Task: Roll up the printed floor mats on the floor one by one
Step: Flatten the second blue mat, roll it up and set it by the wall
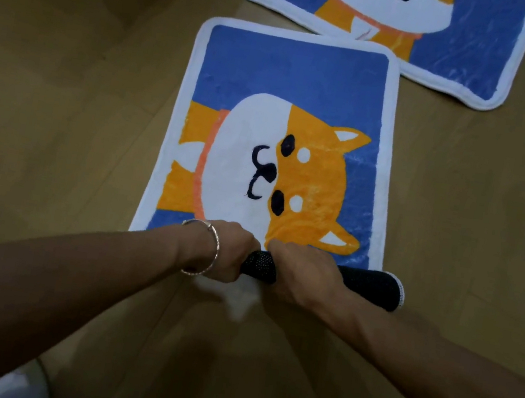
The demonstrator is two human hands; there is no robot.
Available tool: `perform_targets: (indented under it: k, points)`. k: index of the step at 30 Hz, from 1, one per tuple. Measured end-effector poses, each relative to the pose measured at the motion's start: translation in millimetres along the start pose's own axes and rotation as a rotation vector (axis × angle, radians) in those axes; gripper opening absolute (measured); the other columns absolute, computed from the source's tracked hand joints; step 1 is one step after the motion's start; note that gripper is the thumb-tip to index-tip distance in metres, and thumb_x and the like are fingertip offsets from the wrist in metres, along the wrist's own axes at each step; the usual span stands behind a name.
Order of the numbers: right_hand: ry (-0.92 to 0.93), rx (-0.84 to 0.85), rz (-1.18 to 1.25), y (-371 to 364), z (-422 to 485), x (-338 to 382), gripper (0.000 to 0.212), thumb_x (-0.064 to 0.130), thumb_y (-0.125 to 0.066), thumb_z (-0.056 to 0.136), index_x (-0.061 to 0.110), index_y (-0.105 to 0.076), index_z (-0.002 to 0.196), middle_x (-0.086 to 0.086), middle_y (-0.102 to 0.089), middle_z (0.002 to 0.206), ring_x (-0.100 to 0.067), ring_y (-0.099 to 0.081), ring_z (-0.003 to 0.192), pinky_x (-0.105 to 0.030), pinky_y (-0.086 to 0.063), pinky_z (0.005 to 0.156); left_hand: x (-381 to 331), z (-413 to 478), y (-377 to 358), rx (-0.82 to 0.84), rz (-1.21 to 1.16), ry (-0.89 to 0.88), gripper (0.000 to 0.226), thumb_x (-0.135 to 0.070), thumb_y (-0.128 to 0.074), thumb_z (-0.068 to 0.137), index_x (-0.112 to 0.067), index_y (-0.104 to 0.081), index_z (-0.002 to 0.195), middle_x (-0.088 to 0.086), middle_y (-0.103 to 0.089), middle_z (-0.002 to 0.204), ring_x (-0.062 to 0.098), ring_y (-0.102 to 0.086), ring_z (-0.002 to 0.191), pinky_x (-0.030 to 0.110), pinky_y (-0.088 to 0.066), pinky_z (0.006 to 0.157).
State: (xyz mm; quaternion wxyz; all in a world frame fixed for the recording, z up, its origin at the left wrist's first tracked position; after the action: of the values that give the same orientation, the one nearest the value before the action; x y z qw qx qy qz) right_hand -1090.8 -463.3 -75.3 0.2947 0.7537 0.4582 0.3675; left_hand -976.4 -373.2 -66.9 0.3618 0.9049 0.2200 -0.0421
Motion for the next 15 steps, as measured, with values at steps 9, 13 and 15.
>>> perform_targets:
  k: [9, 13, 15]
  points:
    - [-0.018, 0.069, 0.062, -1.5, 5.6, -8.0, 0.017, 0.026, -0.059, 0.084, 0.017, -0.050, 0.096, -0.003, -0.060, 0.087, -0.025, -0.058, 0.079, -0.035, -0.038, 0.058, -3.6, 0.3, -7.6, -0.080, 0.147, -0.014, 0.023, -0.023, -0.055, 0.087, -0.020, -0.050, 0.109, 0.005, -0.062, 0.099, 0.026, -0.061, 0.086, 0.029, -0.038, 0.061]
    - [-0.012, -0.018, 0.061, -19.5, -4.0, -13.0, 0.024, 0.030, -0.059, 0.085, 0.017, -0.048, 0.102, -0.004, -0.061, 0.094, -0.026, -0.059, 0.083, -0.037, -0.039, 0.061, -8.3, 9.3, 0.5, 0.070, 0.047, -0.102, 0.028, -0.015, -0.058, 0.082, -0.019, -0.054, 0.108, 0.006, -0.063, 0.100, 0.026, -0.061, 0.091, 0.029, -0.044, 0.067]
    - [-0.050, 0.063, 0.175, -15.1, -0.7, -19.7, 0.024, 0.031, -0.063, 0.083, 0.019, -0.053, 0.101, -0.002, -0.063, 0.089, -0.025, -0.060, 0.079, -0.039, -0.049, 0.064, -10.5, 5.5, 0.2, -0.042, 0.119, -0.109, 0.035, -0.023, -0.058, 0.084, -0.020, -0.046, 0.117, 0.005, -0.062, 0.102, 0.028, -0.061, 0.090, 0.030, -0.041, 0.064]
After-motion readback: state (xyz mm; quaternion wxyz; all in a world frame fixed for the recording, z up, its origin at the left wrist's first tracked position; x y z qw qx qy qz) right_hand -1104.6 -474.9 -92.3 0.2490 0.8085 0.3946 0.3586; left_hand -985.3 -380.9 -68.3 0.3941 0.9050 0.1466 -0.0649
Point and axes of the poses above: each hand's wrist, its own z-axis towards the middle knuckle, its own y-axis out of the back of the hand, x = y × z, the point moved 1 cm from there along z, towards the middle knuckle
